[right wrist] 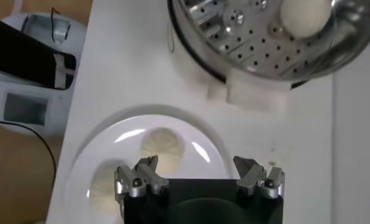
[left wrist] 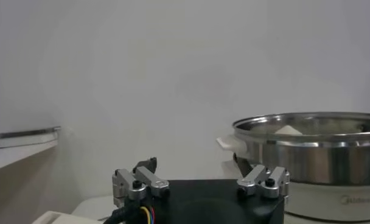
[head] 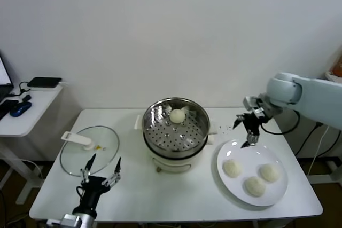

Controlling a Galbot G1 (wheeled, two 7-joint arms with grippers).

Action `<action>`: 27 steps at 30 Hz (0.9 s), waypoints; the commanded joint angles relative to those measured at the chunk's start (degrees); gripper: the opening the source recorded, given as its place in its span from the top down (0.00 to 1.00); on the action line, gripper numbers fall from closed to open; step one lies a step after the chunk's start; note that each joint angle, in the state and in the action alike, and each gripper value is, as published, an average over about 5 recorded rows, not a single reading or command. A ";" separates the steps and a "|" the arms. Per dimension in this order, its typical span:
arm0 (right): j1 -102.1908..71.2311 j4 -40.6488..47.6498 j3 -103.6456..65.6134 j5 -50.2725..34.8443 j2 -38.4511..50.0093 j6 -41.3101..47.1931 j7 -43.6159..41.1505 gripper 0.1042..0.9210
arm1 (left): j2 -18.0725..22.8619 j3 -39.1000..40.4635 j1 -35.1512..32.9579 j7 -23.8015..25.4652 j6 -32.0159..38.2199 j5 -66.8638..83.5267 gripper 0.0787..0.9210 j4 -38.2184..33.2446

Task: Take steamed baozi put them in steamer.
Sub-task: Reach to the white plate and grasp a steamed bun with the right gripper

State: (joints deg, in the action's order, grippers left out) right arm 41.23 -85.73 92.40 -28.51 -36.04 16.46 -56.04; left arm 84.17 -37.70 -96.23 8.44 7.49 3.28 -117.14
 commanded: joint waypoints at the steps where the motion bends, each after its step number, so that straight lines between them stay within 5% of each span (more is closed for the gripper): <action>1: -10.80 -1.73 -2.98 3.68 3.33 3.93 3.67 0.12 | 0.48 0.00 -0.41 0.00 -0.24 -0.04 0.12 -0.54; 27: -21.45 5.70 -8.39 5.20 -3.74 4.01 7.39 0.12 | 1.61 -0.58 -2.18 -0.10 0.61 0.36 0.12 0.27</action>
State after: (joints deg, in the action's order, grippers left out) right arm 22.47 -81.45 84.93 -23.91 -38.81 20.15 -49.52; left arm 85.53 -38.25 -98.11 8.35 7.97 3.52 -116.75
